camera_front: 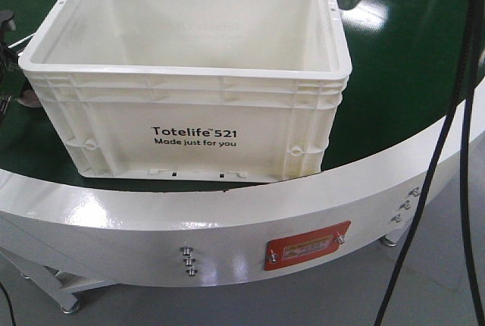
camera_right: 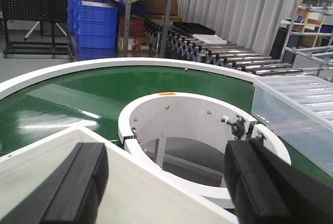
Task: Place moving items into box and shelve
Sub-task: 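Grasp the pink plush toy on the conveyor with the left gripper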
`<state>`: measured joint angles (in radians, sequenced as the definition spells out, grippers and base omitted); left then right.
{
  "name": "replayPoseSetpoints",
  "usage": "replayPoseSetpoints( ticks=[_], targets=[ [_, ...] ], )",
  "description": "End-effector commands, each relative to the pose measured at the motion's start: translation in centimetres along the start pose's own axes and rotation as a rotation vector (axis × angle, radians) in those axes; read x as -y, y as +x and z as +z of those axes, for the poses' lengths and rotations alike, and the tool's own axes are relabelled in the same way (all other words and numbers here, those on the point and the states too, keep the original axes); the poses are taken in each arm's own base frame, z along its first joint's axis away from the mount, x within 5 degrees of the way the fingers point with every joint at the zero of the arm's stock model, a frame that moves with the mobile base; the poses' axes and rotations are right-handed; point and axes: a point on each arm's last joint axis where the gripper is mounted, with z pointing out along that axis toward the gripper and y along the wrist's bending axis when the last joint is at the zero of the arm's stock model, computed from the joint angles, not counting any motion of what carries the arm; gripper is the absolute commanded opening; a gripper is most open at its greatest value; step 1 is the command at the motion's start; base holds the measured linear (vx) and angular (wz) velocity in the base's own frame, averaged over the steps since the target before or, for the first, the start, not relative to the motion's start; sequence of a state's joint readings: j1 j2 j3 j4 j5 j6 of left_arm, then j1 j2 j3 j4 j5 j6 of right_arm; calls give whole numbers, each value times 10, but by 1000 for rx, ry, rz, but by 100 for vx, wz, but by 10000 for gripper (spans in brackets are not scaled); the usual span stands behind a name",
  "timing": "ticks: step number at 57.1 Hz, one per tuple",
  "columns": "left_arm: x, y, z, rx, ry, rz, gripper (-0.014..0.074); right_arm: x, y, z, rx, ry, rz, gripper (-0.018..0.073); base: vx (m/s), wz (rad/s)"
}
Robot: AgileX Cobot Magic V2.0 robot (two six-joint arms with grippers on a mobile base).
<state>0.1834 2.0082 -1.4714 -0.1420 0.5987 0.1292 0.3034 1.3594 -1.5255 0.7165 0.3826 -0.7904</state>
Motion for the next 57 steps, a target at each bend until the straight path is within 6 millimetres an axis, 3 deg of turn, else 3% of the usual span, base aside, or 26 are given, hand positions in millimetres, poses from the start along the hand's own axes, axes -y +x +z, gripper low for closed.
replayPoseSetpoints(
  ticks=[1,9,21,34,57],
  targets=[
    [2,-21,-24,138,-2,-1,429,3,-28,-21,126,58,-9,511,0,0],
    [2,-24,-25,169,-4,-20,324,3,-30,-23,132,58,-10,508,0,0],
    [2,-26,-25,190,-1,-36,-12,3,-30,-23,132,58,-10,508,0,0],
    [3,-28,-32,201,2,-38,-8,4,-30,-23,136,73,-28,508,0,0],
    [8,-44,-101,384,4,-30,-6,5,-32,-24,153,88,-24,508,0,0]
  ],
)
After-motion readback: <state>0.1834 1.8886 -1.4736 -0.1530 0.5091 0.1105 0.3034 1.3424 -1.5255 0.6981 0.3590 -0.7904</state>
